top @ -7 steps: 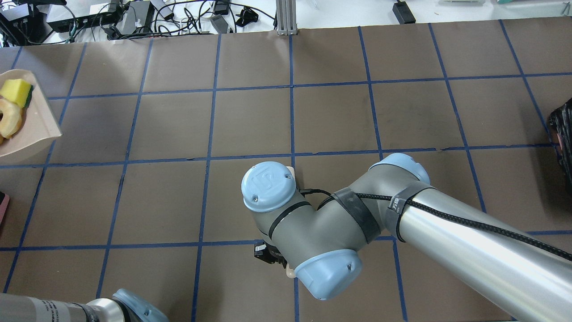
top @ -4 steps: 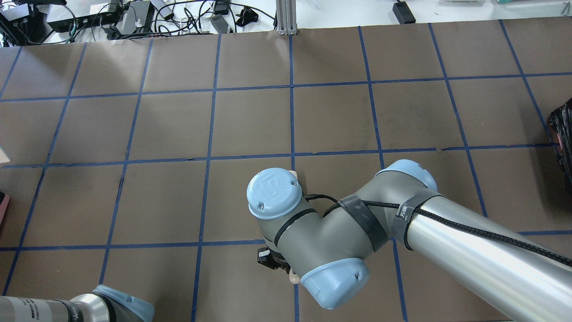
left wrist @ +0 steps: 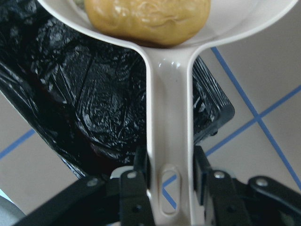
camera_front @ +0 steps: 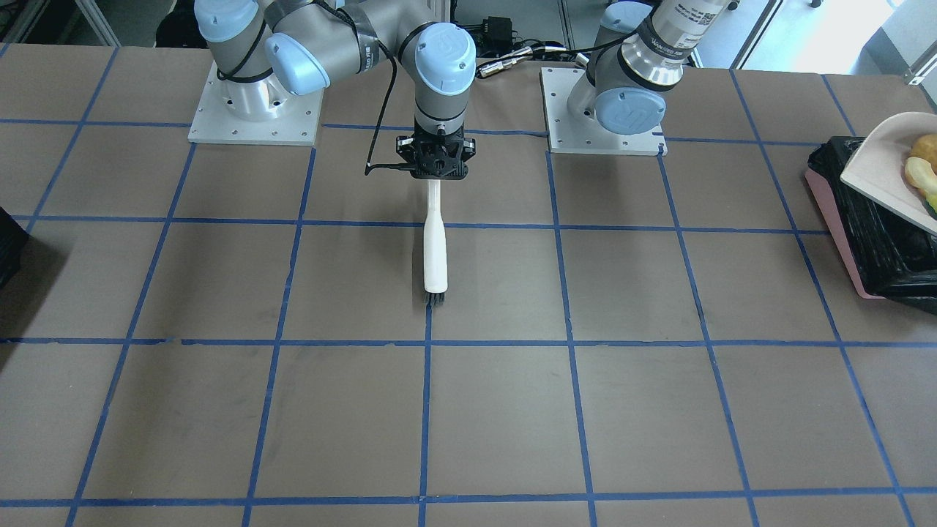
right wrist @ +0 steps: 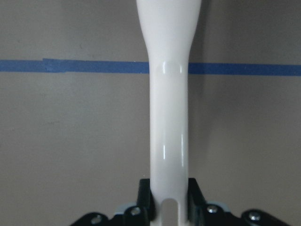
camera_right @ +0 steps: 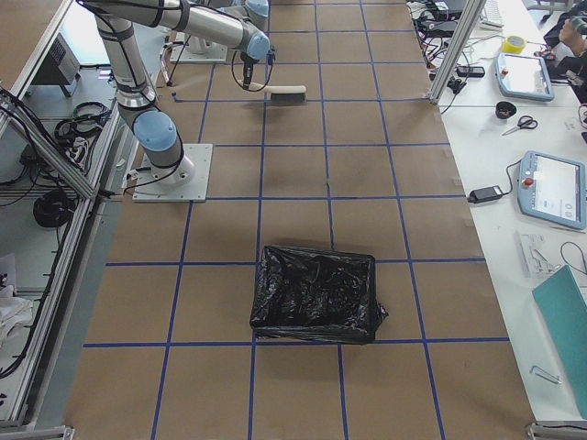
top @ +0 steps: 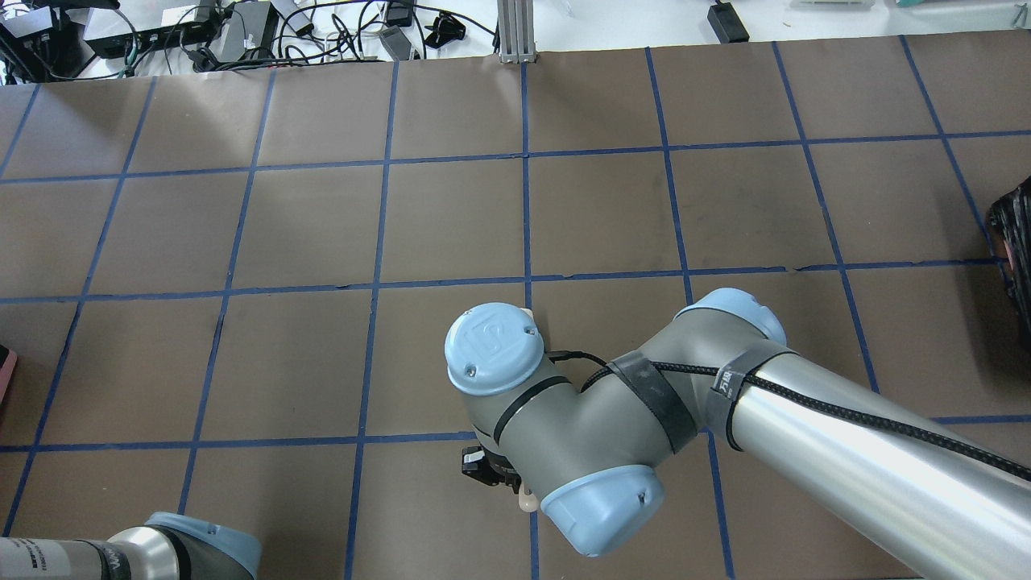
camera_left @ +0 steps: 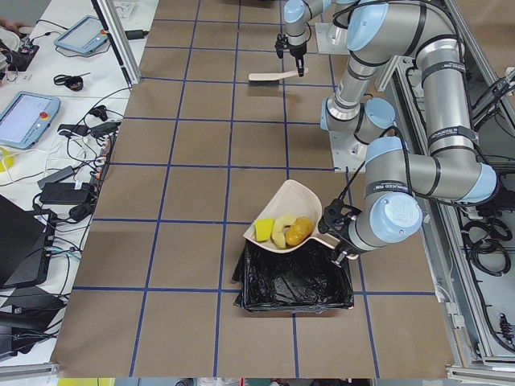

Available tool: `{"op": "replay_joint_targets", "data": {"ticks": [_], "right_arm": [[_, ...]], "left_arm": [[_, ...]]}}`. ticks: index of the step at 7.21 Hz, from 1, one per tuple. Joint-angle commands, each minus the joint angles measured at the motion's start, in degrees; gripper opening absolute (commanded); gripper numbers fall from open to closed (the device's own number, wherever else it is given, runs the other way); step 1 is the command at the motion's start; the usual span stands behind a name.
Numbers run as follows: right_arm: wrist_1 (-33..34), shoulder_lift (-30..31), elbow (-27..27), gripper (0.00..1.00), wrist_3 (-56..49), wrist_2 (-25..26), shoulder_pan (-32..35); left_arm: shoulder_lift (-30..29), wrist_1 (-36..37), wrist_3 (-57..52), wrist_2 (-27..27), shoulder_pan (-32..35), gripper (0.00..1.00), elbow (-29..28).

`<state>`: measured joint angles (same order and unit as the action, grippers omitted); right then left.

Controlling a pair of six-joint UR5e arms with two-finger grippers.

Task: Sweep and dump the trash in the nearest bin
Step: 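Tilt the dustpan over the black bin with the left gripper to dump trash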

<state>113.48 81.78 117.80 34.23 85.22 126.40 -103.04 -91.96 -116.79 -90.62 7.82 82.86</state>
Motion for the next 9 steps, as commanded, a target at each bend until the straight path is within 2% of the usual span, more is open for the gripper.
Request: {"op": "replay_joint_targets", "data": {"ticks": [1, 2, 3, 5, 6, 8, 9], "right_arm": [[-0.71, -0.05, -0.12, 0.13, -2.92, 0.64, -0.36], [-0.71, -0.05, -0.11, 0.24, -3.03, 0.64, -0.36], [-0.63, -0.05, -0.11, 0.33, -3.2, 0.56, -0.36], [-0.63, -0.05, -0.03, 0.42, -3.64, 0.56, -0.36], [-0.45, -0.13, 0.06, 0.5, -3.65, 0.56, -0.36], [-0.45, -0.22, -0.03, 0.63, -3.91, 0.56, -0.36], [-0.45, -0.22, -0.11, 0.79, -4.0, 0.73, -0.36]], "left_arm": [[-1.19, 0.64, 4.16, -11.54, -0.35, 0.0, 0.02], [-1.11, 1.34, 5.94, -14.99, -0.27, 0.0, 0.02], [-0.94, 3.17, 6.13, -15.38, -0.18, 0.0, 0.02], [-1.29, 3.45, 9.53, -21.85, 0.34, 0.0, 0.02], [-1.11, 3.54, 9.91, -24.32, 0.44, 0.0, 0.02], [-0.32, 3.54, 10.61, -26.18, 1.22, 0.0, -0.5], [-0.23, 3.54, 10.7, -25.84, 1.84, 0.0, -1.12]]}}
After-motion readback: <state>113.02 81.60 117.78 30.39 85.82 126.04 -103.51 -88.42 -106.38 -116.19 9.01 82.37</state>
